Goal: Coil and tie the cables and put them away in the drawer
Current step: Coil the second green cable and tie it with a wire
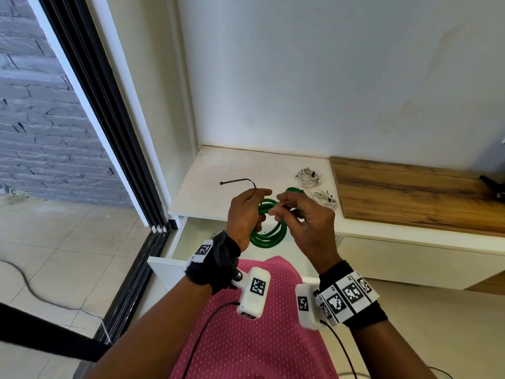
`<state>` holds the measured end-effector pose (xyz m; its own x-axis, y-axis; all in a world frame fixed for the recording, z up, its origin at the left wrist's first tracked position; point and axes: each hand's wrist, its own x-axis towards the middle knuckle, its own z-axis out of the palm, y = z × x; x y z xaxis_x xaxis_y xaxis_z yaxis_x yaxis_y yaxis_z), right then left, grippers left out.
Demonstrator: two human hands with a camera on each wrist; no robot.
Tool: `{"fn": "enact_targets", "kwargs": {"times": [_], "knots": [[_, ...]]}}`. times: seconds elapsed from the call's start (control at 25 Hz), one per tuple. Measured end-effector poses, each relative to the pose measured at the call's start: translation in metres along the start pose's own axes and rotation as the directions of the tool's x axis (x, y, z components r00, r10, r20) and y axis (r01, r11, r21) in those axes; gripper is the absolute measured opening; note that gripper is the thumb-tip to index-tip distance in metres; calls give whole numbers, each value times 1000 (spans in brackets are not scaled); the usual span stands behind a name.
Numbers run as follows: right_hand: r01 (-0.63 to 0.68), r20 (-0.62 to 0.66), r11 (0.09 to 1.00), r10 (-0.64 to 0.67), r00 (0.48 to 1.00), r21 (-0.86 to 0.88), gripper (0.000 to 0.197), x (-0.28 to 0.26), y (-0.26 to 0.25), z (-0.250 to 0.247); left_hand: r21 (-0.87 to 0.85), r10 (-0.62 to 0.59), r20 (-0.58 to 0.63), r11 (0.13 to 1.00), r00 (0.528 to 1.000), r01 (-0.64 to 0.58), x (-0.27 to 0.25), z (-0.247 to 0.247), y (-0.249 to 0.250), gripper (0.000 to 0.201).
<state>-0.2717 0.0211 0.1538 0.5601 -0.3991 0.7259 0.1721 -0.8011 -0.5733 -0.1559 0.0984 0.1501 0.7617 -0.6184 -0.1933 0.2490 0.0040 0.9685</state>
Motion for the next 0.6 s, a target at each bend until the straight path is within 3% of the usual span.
{"fn": "enact_targets", "kwargs": {"times": [0.12,0.24,0.48,0.6], "knots": [[-102,29,992,100,995,70,23,8,-6,-7,5,-6,3,1000,1000,6,-3,4,0,22],[-323,105,863,307,946,388,18,13,-16,-19,6,-3,-36,1000,999,3,0,0,0,22],[-346,117,664,365,924,663,15,17,-21,-24,45,60,-86,997,995,-56,4,-3,-7,21],[-396,151,631,405,902,668,15,22,-17,-19,155,110,-52,983,993,-101,2,-5,-11,23]]}}
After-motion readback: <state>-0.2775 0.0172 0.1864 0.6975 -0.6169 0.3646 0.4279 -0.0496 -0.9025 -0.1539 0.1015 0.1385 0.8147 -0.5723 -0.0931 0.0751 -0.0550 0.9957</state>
